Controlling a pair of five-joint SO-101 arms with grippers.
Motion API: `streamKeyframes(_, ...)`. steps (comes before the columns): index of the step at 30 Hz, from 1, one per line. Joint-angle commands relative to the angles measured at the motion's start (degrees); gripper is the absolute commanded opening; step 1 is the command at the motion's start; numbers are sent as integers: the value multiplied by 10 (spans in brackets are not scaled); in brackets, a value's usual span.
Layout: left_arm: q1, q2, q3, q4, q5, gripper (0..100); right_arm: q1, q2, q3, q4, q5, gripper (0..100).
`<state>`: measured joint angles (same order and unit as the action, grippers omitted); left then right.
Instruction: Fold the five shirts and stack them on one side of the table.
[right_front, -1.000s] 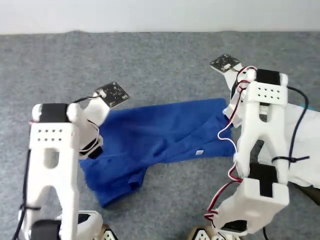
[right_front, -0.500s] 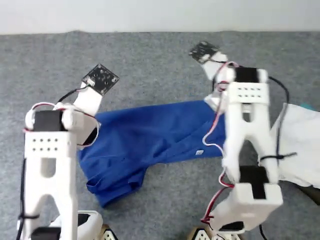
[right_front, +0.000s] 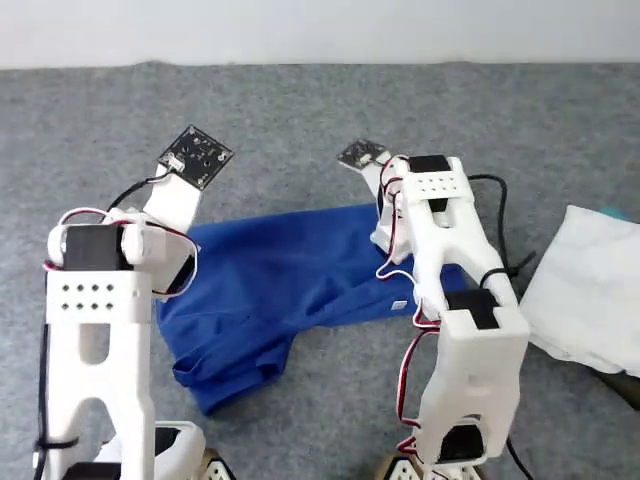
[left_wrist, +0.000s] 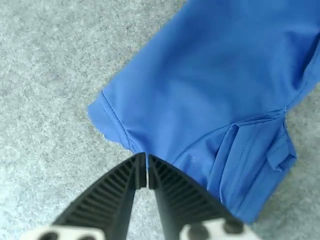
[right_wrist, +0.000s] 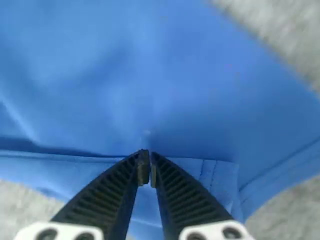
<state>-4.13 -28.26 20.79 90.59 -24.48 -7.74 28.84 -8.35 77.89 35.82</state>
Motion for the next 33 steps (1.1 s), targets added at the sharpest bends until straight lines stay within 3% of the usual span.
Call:
streamKeyframes(1,-2,-18,14,0,5,14,27,-8,-21,79,-4,9)
streamKeyframes(8,-2,-21,80,-32,5,14,79,-8,-94,244,-2,9)
streamKeyframes(21,-3,-21,84,-36,6,14,16,14,-137,167,-6,9)
streamKeyframes(26,-3,-21,84,-36,6,14,62,68,-132,213,-6,9)
streamKeyframes(33,-3,-21,84,-37,6,14,156,16,-91,252,-2,9)
